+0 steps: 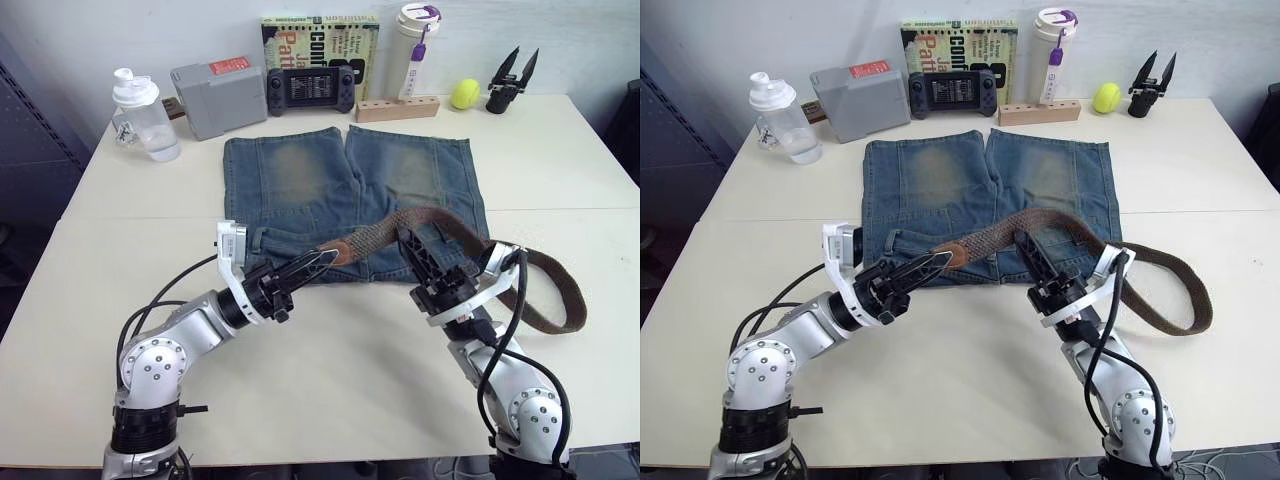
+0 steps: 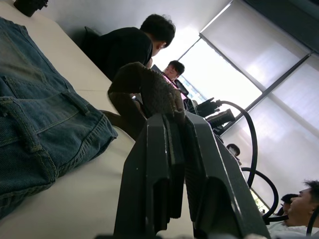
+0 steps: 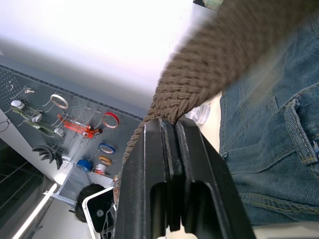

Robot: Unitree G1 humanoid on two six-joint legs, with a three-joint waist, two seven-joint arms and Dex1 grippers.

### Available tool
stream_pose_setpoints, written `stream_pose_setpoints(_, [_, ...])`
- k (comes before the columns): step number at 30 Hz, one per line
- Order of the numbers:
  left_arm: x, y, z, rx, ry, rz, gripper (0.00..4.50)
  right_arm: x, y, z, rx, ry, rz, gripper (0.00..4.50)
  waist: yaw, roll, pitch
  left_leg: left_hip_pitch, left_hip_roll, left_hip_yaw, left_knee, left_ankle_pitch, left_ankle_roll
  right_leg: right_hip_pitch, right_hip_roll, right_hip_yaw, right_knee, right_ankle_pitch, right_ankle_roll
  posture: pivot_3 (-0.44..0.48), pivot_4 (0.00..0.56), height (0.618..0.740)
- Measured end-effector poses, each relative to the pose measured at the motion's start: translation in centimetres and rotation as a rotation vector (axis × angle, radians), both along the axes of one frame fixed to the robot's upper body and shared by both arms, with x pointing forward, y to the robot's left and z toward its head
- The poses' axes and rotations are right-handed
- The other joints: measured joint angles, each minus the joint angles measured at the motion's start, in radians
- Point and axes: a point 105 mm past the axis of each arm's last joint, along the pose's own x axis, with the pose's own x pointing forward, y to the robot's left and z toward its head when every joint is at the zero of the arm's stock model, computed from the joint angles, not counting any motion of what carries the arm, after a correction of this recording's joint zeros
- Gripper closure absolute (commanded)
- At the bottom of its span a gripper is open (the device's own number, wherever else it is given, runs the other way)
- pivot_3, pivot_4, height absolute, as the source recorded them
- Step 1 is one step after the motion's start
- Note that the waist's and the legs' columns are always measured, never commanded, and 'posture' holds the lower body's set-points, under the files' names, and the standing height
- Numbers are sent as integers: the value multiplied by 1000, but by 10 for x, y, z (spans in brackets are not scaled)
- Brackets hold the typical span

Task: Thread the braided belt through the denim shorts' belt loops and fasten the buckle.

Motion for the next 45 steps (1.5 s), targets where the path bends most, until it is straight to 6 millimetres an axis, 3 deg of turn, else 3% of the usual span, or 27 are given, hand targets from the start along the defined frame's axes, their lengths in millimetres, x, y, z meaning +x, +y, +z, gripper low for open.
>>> stream_pose_setpoints(3, [0,-1,-4,37,-1,-1,3326,0,-1,1,6,-7,-3,4500,0,0,0,0,0,0,0,0,0,0,0,0,0,0,0,0,150,722])
stream_pose_setpoints(6, [0,-4,-13,137,-25,-13,1851,0,-5,3,29,-17,-19,4500,0,0,0,0,0,1,0,0,0,0,0,0,0,0,0,0,150,722])
stream_pose_setpoints(10, [8,-2,-8,186,-94,4,132,1,-13,6,58,-26,-45,4500,0,0,0,0,0,1,-1,0,0,-1,0,1,0,0,0,0,150,722])
stream_pose_setpoints(11, [10,-1,-7,186,-102,7,61,1,-14,7,59,-27,-49,4500,0,0,0,0,0,2,-1,0,0,-1,0,1,0,0,0,0,150,722])
stream_pose_setpoints(14, [15,1,-10,221,-131,34,61,1,-15,7,60,-28,-54,4500,-2,0,0,0,0,2,-2,0,0,-1,1,1,0,0,0,0,150,722])
stream_pose_setpoints(18, [19,1,-34,519,-367,33,61,4,-40,14,103,-50,-148,4500,2,1,0,0,-1,7,-2,0,0,-1,1,0,0,0,0,0,150,722])
stream_pose_setpoints(21, [37,-7,-59,755,-609,13,61,6,-74,20,174,-63,-271,4500,5,1,0,-1,0,8,-2,0,0,-2,1,1,-1,0,0,0,150,722])
stream_pose_setpoints(25, [70,-16,-67,955,-873,63,61,4,-100,20,194,-51,-340,4500,3,1,0,-1,0,8,-3,0,0,-3,1,0,0,0,0,0,150,722])
stream_pose_setpoints(27, [79,-14,-71,1015,-918,87,61,2,-105,21,189,-54,-355,4500,-2,1,0,-1,0,9,-4,0,0,-3,1,0,-1,0,0,0,150,722])
stream_pose_setpoints(28, [91,-21,-71,1080,-1050,104,61,-1,-115,19,170,-42,-383,4500,1,1,0,-1,1,10,-4,0,0,-3,1,0,0,0,0,0,150,722])
stream_pose_setpoints(31, [94,-21,-74,1109,-1124,105,857,-1,-117,20,172,-42,-386,4500,1,1,-1,2,1,10,-3,0,1,-1,1,1,1,0,0,0,150,722])
stream_pose_setpoints(37, [85,-19,-86,1093,-1144,106,3355,-1,-118,21,151,-38,-385,4500,1,1,-1,2,1,10,-3,0,1,-2,-1,1,2,0,0,0,150,722])
stream_pose_setpoints(41, [78,2,-84,1106,-1094,171,3355,-1,-118,22,121,-35,-377,4500,-8,2,-1,2,2,8,-4,0,1,-3,-1,1,2,0,0,0,150,722])
stream_pose_setpoints(45, [47,26,-87,1093,-1012,200,3355,-2,-122,23,76,-32,-379,4500,-17,2,-1,1,5,4,-5,0,2,-5,-4,1,2,0,-1,0,150,722])
